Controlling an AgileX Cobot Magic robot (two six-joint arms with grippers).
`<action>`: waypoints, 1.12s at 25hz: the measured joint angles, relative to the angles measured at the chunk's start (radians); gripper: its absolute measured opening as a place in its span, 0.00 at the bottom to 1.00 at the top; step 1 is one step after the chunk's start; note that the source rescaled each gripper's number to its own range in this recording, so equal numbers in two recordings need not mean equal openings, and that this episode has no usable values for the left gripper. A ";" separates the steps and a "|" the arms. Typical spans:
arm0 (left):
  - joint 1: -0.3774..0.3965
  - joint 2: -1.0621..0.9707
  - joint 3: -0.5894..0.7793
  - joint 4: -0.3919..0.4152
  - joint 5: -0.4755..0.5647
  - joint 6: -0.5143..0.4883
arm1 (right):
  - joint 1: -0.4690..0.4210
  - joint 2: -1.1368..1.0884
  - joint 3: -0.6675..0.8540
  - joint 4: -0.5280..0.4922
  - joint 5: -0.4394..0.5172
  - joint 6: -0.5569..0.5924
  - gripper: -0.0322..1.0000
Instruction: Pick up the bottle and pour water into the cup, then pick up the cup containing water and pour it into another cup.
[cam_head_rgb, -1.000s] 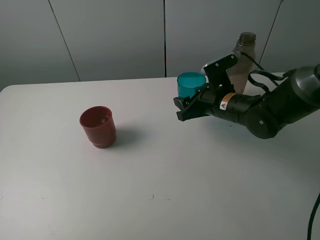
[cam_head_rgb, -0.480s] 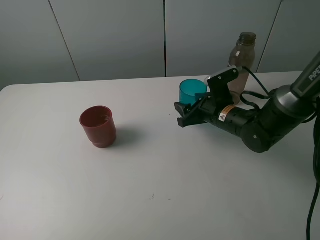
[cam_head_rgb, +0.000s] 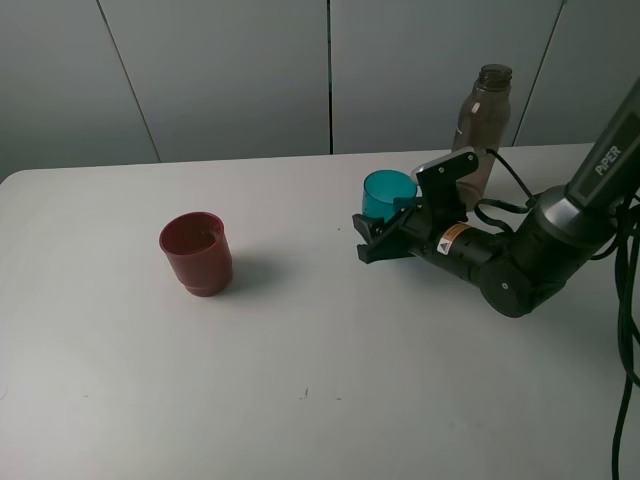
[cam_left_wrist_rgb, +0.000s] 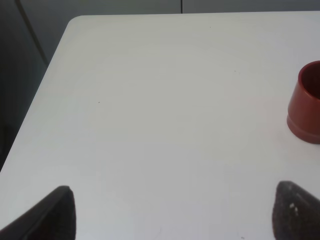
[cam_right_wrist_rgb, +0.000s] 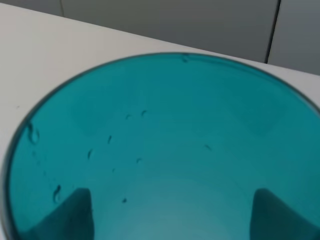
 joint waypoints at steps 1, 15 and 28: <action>0.000 0.000 0.000 0.000 0.000 0.000 | 0.000 0.006 0.000 0.000 0.000 0.000 0.11; 0.000 0.000 0.000 0.000 0.000 -0.006 | 0.000 0.032 0.000 -0.002 -0.007 0.000 0.11; 0.000 0.000 0.002 0.000 0.000 -0.004 | 0.000 0.008 0.002 -0.053 0.115 0.056 0.99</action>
